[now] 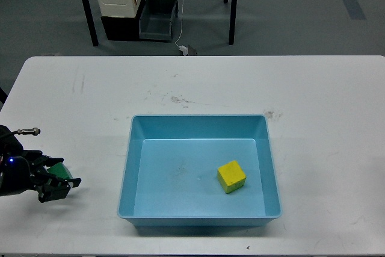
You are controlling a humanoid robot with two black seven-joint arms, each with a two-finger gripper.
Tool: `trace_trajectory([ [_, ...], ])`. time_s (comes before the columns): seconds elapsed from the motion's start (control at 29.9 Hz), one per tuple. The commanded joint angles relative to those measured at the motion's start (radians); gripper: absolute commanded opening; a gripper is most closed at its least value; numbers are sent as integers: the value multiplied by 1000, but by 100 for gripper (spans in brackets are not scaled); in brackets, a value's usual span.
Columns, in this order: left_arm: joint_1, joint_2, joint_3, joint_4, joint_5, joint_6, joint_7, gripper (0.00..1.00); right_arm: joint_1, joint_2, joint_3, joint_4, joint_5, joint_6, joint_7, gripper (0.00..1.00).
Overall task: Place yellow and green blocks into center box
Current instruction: 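Lower the left gripper onto the green cube and grasp it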
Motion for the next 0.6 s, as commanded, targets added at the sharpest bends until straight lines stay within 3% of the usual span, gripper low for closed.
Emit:
trace_trajectory([
  [0.0, 1, -2, 6, 18, 2, 1, 0, 83, -2, 0, 4, 0, 0, -7, 0, 100],
  [0.1, 1, 1, 17, 21, 2, 1, 0, 76, -2, 2, 2, 0, 0, -8, 0, 100],
  [0.27, 1, 7, 21, 24, 2, 3, 0, 74, -2, 6, 1, 0, 0, -17, 0, 100],
  [0.5, 0, 11, 21, 26, 15, 3, 0, 32, -2, 8, 2, 0, 0, -19, 0, 100],
  [0.57, -5, 14, 20, 27, 5, 8, 0, 26, -2, 8, 1, 0, 0, -19, 0, 100],
])
